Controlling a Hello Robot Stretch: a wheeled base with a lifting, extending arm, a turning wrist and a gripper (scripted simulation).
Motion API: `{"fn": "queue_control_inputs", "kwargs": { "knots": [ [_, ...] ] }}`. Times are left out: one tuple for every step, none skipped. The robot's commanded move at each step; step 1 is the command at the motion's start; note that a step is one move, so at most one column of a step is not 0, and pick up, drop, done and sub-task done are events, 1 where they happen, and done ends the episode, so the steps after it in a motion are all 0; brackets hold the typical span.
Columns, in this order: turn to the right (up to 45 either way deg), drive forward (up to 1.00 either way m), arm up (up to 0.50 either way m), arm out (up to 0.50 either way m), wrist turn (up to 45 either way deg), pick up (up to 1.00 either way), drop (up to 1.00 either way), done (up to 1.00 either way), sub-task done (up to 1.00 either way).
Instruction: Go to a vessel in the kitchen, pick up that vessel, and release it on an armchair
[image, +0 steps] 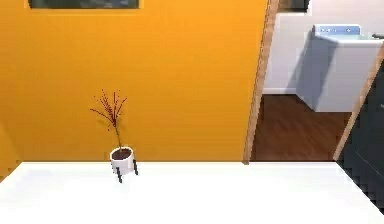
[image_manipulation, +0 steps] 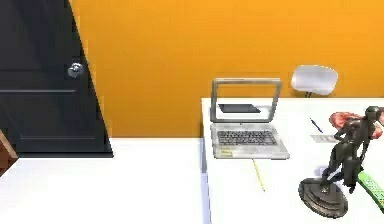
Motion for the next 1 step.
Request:
{"fn": "queue_control_inputs", "kwargs": {
  "knots": [
    [-45.0, 0.00, 0.00, 0.00, 0.0, 0.00, 0.00, 0.00, 0.00]
  ]
}}
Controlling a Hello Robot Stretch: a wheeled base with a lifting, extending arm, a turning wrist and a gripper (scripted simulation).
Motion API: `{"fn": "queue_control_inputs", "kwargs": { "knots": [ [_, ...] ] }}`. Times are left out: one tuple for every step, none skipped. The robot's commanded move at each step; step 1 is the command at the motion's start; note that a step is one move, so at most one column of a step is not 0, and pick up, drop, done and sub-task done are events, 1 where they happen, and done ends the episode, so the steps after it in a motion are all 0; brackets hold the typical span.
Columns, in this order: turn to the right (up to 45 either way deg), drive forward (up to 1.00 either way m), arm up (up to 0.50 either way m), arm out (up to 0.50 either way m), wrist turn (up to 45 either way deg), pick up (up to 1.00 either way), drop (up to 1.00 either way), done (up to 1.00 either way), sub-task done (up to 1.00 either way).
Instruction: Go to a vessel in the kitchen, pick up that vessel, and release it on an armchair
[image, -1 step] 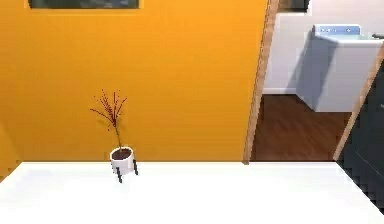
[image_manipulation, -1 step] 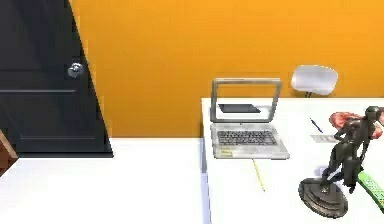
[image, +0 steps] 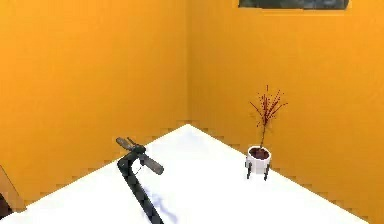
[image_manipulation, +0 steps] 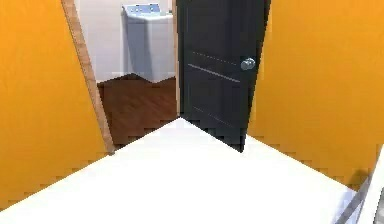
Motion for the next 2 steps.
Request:
{"fn": "queue_control_inputs", "kwargs": {
  "knots": [
    [-45.0, 0.00, 0.00, 0.00, 0.0, 0.00, 0.00, 0.00, 0.00],
    [-45.0, 0.00, 0.00, 0.00, 0.0, 0.00, 0.00, 0.00, 0.00]
  ]
}}
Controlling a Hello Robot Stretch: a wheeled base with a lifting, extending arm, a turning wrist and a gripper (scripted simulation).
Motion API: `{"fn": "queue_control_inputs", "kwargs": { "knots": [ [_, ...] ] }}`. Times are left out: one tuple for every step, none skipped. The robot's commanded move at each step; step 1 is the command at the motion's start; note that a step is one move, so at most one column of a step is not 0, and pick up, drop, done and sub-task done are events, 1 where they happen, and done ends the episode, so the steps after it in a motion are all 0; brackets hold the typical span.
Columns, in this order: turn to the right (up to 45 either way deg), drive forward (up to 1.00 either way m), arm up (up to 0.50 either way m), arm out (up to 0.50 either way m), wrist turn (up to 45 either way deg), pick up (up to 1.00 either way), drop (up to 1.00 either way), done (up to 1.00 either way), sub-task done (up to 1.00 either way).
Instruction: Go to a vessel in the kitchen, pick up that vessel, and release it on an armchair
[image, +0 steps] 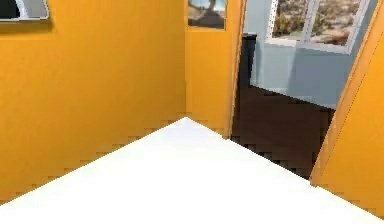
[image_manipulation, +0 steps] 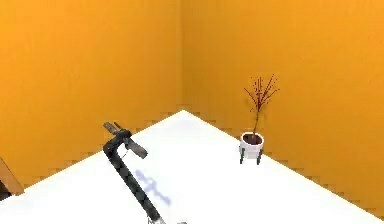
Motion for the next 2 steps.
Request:
{"fn": "queue_control_inputs", "kwargs": {
  "knots": [
    [-42.0, 0.00, 0.00, 0.00, 0.0, 0.00, 0.00, 0.00, 0.00],
    [0.0, 0.60, 0.00, 0.00, 0.0, 0.00, 0.00, 0.00, 0.00]
  ]
}}
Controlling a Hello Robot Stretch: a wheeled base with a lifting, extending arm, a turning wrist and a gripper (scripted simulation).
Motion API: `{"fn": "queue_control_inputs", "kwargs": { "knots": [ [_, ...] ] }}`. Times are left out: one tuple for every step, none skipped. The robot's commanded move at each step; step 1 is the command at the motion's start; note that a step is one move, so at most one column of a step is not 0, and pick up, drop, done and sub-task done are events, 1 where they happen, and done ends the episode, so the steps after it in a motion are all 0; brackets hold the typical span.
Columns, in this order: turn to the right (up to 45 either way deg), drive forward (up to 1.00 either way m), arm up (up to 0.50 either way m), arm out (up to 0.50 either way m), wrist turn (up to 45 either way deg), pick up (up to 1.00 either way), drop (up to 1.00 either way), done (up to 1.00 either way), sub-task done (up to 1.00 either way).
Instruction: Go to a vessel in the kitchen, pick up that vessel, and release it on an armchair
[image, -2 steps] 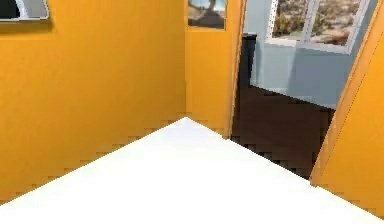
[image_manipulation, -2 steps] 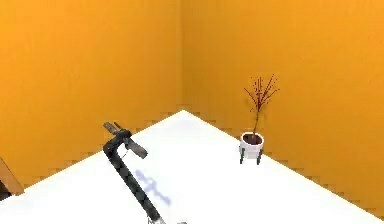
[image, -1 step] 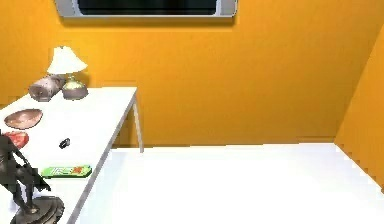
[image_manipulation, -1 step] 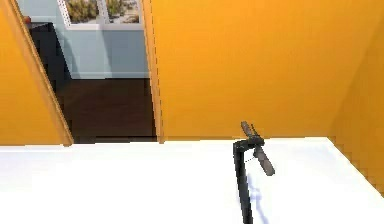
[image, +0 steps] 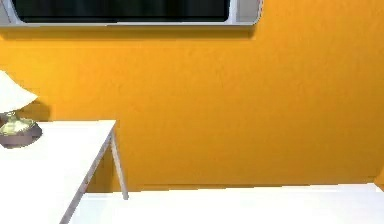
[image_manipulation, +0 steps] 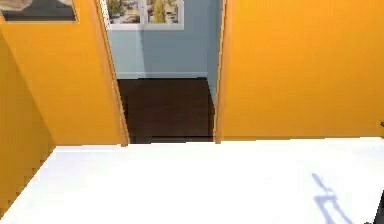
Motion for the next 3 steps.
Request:
{"fn": "queue_control_inputs", "kwargs": {
  "knots": [
    [42.0, 0.00, 0.00, 0.00, 0.0, 0.00, 0.00, 0.00, 0.00],
    [0.0, 0.40, 0.00, 0.00, 0.0, 0.00, 0.00, 0.00, 0.00],
    [42.0, 0.00, 0.00, 0.00, 0.0, 0.00, 0.00, 0.00, 0.00]
  ]
}}
